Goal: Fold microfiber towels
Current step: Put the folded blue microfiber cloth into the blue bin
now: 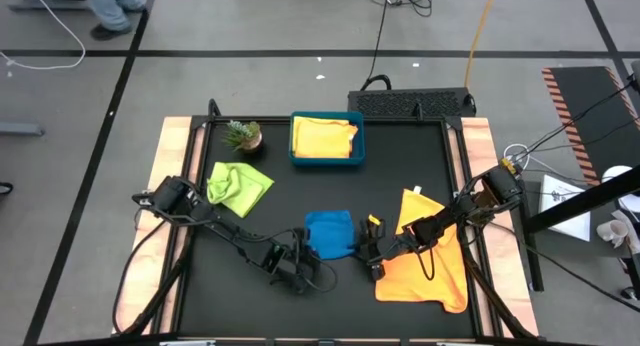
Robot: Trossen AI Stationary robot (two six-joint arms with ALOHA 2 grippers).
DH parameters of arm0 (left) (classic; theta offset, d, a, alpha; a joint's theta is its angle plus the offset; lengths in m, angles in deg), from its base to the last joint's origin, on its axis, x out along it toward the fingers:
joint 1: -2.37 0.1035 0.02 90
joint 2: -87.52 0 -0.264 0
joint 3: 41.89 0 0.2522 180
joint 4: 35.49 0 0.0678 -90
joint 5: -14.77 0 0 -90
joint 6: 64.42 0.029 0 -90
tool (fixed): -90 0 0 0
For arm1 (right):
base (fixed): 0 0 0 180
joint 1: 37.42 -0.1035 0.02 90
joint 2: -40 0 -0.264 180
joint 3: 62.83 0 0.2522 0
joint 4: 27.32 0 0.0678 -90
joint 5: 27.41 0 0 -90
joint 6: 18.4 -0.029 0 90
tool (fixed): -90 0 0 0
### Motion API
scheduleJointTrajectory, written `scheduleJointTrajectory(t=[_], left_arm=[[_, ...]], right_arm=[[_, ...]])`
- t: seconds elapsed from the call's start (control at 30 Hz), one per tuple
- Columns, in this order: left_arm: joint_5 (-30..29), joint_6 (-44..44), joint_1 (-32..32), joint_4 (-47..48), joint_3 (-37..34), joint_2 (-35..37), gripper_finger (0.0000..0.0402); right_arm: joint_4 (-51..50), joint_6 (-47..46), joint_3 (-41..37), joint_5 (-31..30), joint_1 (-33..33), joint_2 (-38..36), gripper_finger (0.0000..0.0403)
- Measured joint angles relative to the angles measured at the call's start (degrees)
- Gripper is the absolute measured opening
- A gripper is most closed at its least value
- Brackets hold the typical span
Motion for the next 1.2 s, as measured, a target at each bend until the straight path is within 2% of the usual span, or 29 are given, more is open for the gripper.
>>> scheduleJointTrajectory(t=[0.07,0.13,0.3,0.47,0.77,0.93,1.2], left_arm=[[-0.36,-0.07,0.00,0.30,-0.02,-0.02,0.0025],[-0.86,-0.77,0.12,0.66,-0.04,-0.02,0.0011],[-0.44,-0.44,0.17,1.48,-0.32,2.56,0.0005],[-0.68,1.17,0.26,4.17,-0.61,8.07,0.0003],[-7.17,7.66,2.48,7.98,-0.50,20.08,0.0001],[-12.33,14.65,7.25,8.83,-0.46,25.00,0.0001],[-11.98,27.35,21.40,7.49,-0.28,28.03,0.0000]], right_arm=[[0.00,0.00,-0.01,-0.03,0.03,0.00,0.0028],[0.00,0.00,-0.02,-0.13,0.04,-0.03,0.0014],[-0.26,-0.37,-0.19,-0.35,0.11,-2.44,0.0006],[-0.12,0.10,-0.15,-0.30,0.14,-7.92,0.0003],[-2.56,4.89,-0.17,-0.04,2.62,-19.71,0.0001],[-4.58,8.16,-0.17,0.21,8.49,-25.82,0.0001],[-5.57,11.11,-0.09,9.33,26.53,-32.62,0.0000]])
